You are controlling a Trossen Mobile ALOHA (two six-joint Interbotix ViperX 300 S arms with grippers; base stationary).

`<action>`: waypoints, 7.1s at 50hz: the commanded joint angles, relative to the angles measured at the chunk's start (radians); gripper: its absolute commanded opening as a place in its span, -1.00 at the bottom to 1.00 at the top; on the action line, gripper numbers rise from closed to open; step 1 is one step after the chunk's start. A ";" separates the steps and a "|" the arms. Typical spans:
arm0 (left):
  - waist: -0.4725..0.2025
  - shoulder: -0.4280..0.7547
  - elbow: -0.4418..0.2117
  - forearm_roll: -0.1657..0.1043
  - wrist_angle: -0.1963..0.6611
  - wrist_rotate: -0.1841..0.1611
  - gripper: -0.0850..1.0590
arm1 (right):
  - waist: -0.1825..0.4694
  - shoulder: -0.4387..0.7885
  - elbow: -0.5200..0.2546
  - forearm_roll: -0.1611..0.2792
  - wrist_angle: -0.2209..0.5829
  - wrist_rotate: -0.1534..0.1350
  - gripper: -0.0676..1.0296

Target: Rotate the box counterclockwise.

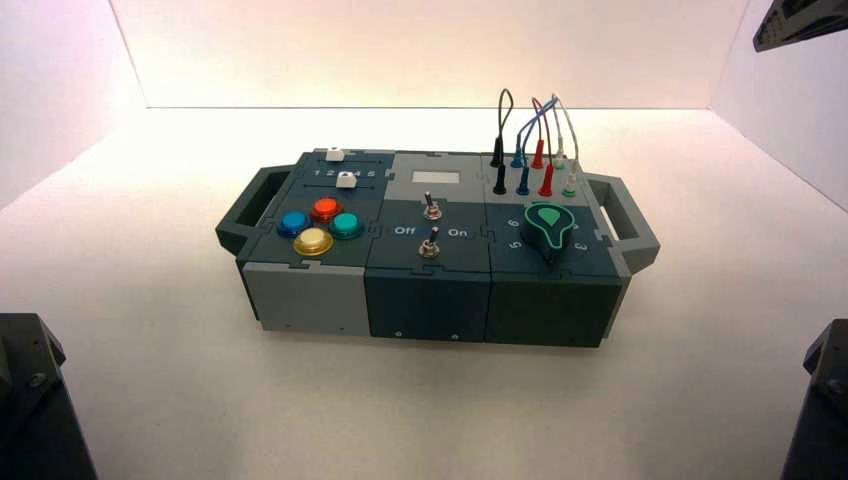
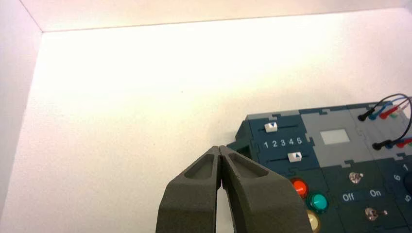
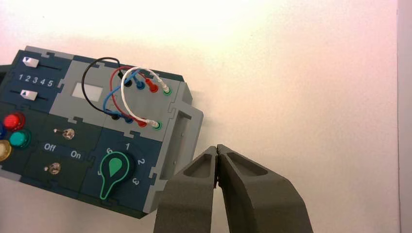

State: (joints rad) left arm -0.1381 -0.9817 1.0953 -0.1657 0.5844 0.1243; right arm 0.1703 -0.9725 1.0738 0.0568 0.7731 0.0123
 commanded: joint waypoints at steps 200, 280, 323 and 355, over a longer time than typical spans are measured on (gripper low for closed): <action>-0.252 1.285 -0.765 0.005 0.005 0.144 -0.91 | 0.537 0.965 -0.179 0.407 0.029 -0.071 -0.92; -0.305 1.259 -0.661 0.002 0.169 0.193 -0.91 | 0.528 1.023 -0.178 0.261 -0.072 0.012 -0.92; -0.276 1.203 -0.649 0.026 0.074 0.255 -0.91 | 0.442 1.022 -0.209 0.199 -0.072 0.020 -0.92; -0.206 1.324 -0.684 0.021 0.067 0.310 -0.91 | 0.443 1.012 -0.215 0.199 -0.087 0.020 -0.92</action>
State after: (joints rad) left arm -0.3451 0.3298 0.4126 -0.1365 0.6504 0.4203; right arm 0.6289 0.0598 0.8912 0.2638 0.7087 0.0307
